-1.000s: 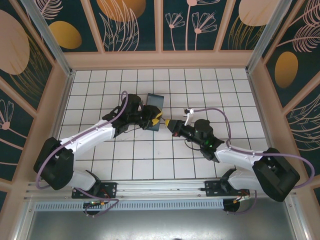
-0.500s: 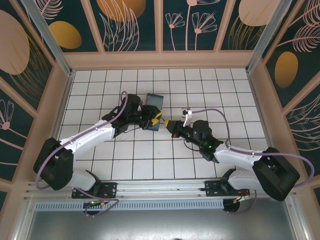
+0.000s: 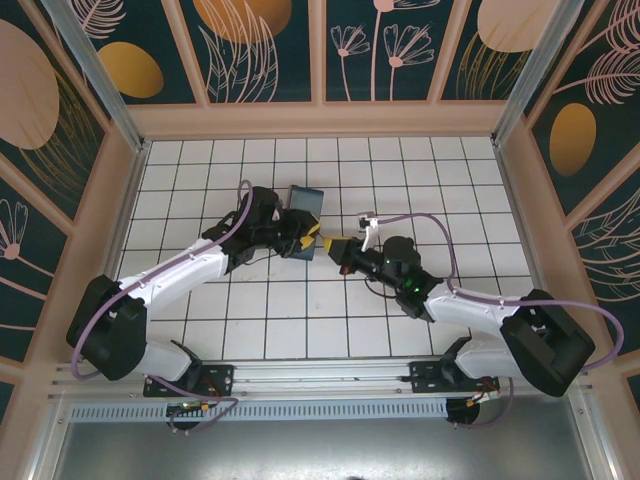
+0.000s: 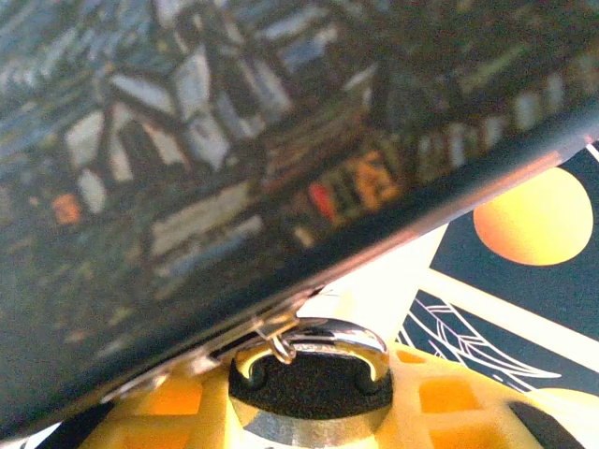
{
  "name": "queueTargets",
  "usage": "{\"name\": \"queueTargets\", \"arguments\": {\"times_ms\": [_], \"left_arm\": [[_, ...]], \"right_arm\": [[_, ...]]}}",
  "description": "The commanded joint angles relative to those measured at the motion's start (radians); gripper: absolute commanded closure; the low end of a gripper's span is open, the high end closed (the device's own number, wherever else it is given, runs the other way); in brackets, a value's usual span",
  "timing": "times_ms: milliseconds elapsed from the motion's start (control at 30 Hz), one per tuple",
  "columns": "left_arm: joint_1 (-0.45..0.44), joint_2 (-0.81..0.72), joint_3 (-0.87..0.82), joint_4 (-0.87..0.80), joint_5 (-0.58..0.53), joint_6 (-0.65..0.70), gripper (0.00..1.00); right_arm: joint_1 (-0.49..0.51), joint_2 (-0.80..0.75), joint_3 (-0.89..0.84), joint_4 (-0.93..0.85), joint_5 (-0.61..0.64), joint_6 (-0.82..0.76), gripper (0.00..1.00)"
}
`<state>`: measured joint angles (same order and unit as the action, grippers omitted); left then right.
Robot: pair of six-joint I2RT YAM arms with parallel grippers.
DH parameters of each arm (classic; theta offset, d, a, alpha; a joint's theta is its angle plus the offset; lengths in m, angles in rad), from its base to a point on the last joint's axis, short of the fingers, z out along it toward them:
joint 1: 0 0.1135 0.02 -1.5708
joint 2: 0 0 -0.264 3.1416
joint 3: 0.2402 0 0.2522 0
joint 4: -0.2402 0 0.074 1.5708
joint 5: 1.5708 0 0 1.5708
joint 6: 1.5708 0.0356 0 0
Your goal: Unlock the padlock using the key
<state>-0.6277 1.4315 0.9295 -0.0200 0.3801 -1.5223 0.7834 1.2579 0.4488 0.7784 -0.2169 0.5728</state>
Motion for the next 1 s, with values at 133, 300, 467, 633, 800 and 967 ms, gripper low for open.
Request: {"name": "queueTargets", "arguments": {"times_ms": [133,300,467,633,800,967], "left_arm": [[-0.034,-0.009,0.032,0.069,0.128,0.004,0.81],[-0.032,-0.04,0.005,0.103,0.092,-0.033,0.81],[-0.005,-0.059,-0.022,0.064,0.054,-0.022,0.82],[0.018,0.002,0.035,-0.05,0.022,0.129,0.8],[0.018,0.077,0.156,-0.223,-0.078,0.298,0.79],[0.018,0.202,0.403,-0.51,-0.196,0.531,0.72]], "right_arm": [[0.013,0.047,0.164,0.067,-0.157,-0.078,1.0],[0.001,0.051,0.11,0.088,-0.141,-0.034,1.0],[-0.045,-0.065,0.011,0.012,-0.101,0.037,1.0],[-0.159,-0.164,-0.027,-0.326,-0.143,0.149,1.0],[-0.171,-0.227,-0.086,-0.532,-0.147,0.211,0.9],[-0.23,-0.264,-0.115,-0.56,-0.147,0.242,0.89]]}}
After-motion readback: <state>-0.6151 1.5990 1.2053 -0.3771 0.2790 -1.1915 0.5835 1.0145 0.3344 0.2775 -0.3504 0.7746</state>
